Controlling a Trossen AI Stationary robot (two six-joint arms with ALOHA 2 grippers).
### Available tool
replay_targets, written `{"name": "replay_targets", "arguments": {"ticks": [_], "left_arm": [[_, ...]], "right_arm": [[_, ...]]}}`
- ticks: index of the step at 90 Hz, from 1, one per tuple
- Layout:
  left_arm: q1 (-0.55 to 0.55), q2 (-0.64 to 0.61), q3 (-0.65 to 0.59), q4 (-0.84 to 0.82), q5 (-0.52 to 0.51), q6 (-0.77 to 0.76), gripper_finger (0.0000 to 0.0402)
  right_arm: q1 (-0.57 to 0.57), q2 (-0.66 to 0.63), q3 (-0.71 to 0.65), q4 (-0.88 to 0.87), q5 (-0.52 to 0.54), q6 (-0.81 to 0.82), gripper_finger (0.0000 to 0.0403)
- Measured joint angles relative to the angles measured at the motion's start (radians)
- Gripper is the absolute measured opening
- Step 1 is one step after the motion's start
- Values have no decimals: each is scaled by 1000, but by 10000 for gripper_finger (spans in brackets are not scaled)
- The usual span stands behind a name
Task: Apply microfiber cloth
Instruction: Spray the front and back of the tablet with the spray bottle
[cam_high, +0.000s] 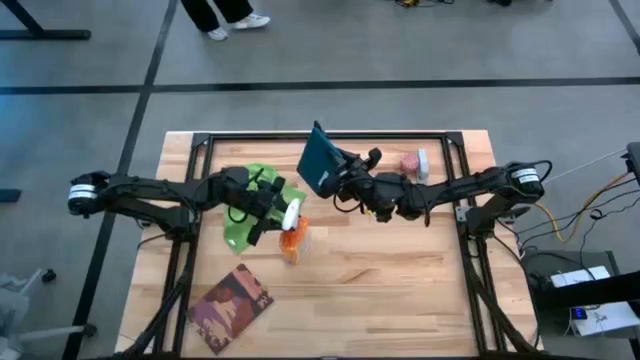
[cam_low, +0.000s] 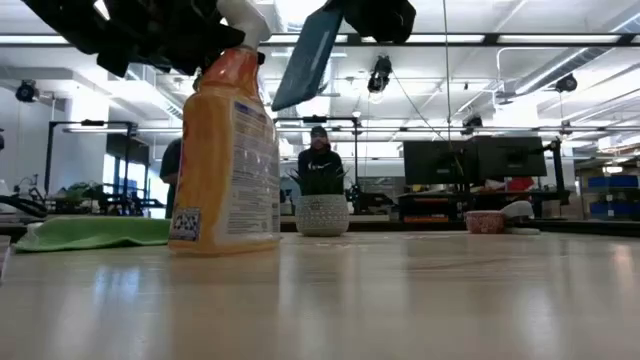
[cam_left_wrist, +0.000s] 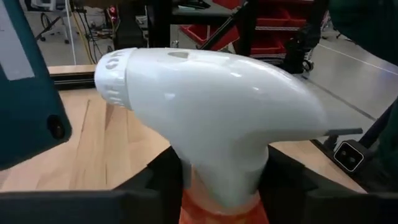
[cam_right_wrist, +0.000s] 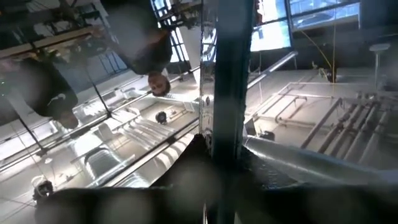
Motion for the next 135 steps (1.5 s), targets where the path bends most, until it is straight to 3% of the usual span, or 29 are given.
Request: {"name": "replay_targets", "arguments": {"ticks": [10, 33, 50, 93, 135], "left_arm": [[0, -12, 1, -18, 0, -7, 158], [0, -84, -1, -74, 0, -8, 317], [0, -139, -1, -97, 0, 1, 378], [0, -151, -1, -136, -19, 13, 387], [0, -198, 10, -345, -19, -178, 387]], "right_arm": [[-2, 0, 0, 20, 1, 2, 13], [-15, 0, 0, 84, 48, 103, 13], [-41, 0, -31, 82, 125, 227, 13], [-53, -5, -94, 80, 195, 446, 13], [-53, -5, -114, 70, 194, 538, 13]]}}
